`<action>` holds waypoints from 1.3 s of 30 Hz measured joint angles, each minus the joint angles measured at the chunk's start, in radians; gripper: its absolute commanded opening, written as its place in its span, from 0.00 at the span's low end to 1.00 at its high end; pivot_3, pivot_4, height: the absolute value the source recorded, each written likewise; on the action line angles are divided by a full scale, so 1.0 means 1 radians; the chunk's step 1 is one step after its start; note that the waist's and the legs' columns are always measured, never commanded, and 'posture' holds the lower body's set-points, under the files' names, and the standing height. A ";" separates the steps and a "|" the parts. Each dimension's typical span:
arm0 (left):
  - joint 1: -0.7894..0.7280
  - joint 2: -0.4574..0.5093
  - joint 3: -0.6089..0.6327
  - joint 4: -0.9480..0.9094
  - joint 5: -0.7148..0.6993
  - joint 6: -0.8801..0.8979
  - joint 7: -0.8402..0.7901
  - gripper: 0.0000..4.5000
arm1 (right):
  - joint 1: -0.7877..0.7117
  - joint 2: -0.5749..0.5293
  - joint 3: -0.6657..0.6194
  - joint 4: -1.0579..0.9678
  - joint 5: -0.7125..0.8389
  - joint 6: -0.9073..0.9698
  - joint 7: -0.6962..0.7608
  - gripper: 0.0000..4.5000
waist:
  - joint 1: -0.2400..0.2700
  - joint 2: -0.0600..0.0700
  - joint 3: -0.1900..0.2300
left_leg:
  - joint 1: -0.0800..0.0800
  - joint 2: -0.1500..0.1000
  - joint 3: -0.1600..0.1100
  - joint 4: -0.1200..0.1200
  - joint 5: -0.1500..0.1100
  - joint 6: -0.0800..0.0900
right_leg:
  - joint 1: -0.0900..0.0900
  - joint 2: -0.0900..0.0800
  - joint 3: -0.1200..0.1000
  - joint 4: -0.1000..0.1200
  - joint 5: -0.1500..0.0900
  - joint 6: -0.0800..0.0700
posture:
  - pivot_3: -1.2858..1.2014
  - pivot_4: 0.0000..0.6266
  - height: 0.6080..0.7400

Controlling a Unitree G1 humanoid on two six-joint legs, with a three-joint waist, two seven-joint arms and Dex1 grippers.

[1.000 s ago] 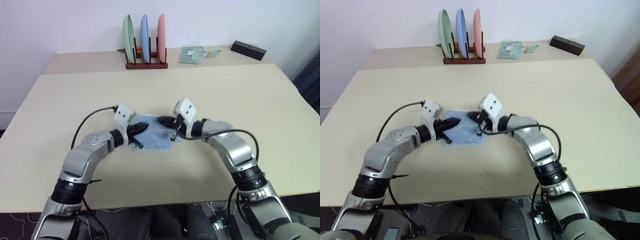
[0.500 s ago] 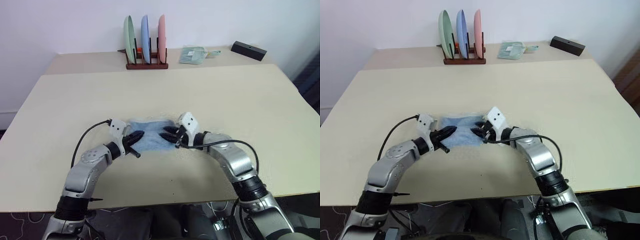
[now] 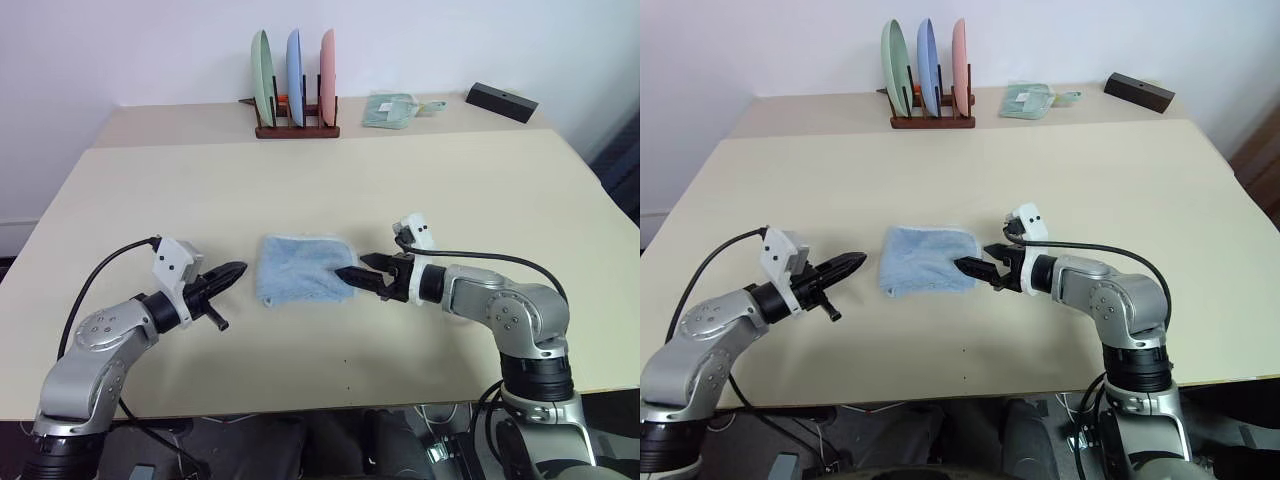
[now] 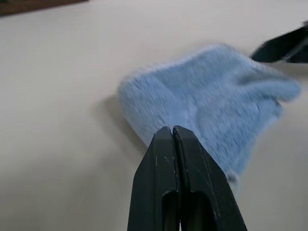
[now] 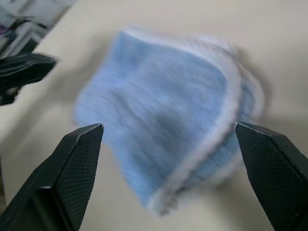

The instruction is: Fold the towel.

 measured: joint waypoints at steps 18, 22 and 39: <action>0.035 0.003 -0.039 -0.055 0.022 -0.022 -0.012 0.00 | -0.099 0.221 -0.033 0.194 0.011 0.041 -0.133 0.23 | -0.027 0.000 0.000 | 0.000 0.000 0.000 -0.002 0.000 0.000 | -0.001 0.000 0.000 0.000 0.000 0.000 | 0.52 0.24 1.00; 0.043 -0.005 -0.041 -0.065 0.023 -0.023 0.003 0.00 | -0.099 0.235 -0.080 0.193 0.030 0.063 -0.156 0.01 | -0.028 0.001 0.000 | 0.001 0.000 0.000 -0.003 0.000 0.000 | -0.001 0.000 0.000 0.000 0.000 0.000 | 0.52 0.24 1.00; -0.210 -0.245 -0.172 0.084 0.187 -0.117 0.212 0.00 | -0.115 -0.023 -0.919 0.208 0.276 -0.012 -0.592 0.01 | -0.006 0.002 0.000 | 0.003 0.002 0.009 -0.007 0.000 0.000 | -0.002 0.000 0.007 0.000 0.000 0.000 | 0.52 0.24 1.00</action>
